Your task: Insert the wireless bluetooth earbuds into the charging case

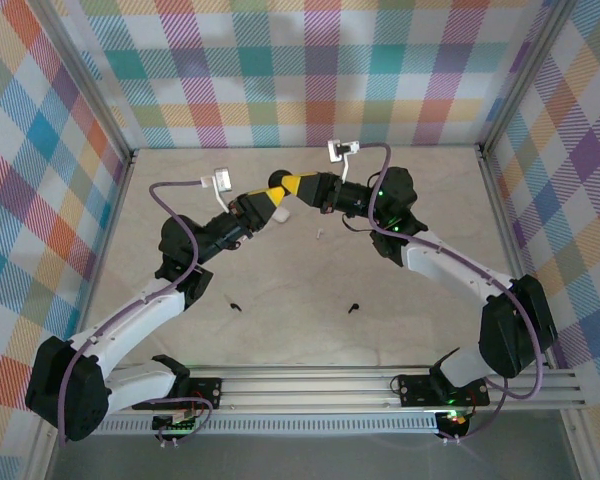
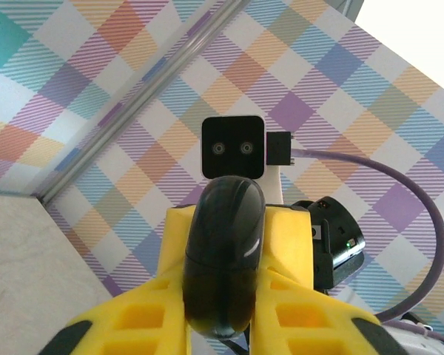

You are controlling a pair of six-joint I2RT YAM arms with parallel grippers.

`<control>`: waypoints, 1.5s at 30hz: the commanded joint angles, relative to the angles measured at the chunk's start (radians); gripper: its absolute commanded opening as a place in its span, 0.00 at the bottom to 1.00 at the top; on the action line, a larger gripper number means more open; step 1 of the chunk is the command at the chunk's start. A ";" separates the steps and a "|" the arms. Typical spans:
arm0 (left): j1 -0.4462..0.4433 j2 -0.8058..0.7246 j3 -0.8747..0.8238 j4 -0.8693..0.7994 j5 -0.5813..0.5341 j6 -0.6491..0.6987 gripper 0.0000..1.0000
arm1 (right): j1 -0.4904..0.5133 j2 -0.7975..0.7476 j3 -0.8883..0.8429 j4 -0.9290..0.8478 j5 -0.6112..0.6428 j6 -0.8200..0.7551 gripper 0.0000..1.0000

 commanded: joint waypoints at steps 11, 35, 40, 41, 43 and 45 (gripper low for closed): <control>-0.008 -0.097 0.245 -0.627 0.229 0.628 0.00 | -0.028 -0.206 0.181 -0.764 -0.012 -0.559 0.73; -0.006 -0.140 0.312 -1.147 0.320 1.177 0.00 | 0.071 -0.092 0.367 -1.323 -0.002 -1.094 0.75; -0.006 -0.132 0.304 -1.146 0.346 1.168 0.00 | 0.074 -0.081 0.376 -1.329 0.081 -1.090 0.73; -0.007 -0.130 0.300 -1.147 0.351 1.165 0.00 | 0.074 -0.080 0.379 -1.329 0.111 -1.089 0.72; -0.007 -0.135 0.292 -1.112 0.351 1.160 0.00 | 0.073 -0.080 0.388 -1.333 0.155 -1.084 0.71; -0.007 -0.137 0.284 -1.110 0.352 1.155 0.00 | 0.067 -0.079 0.401 -1.337 0.174 -1.078 0.71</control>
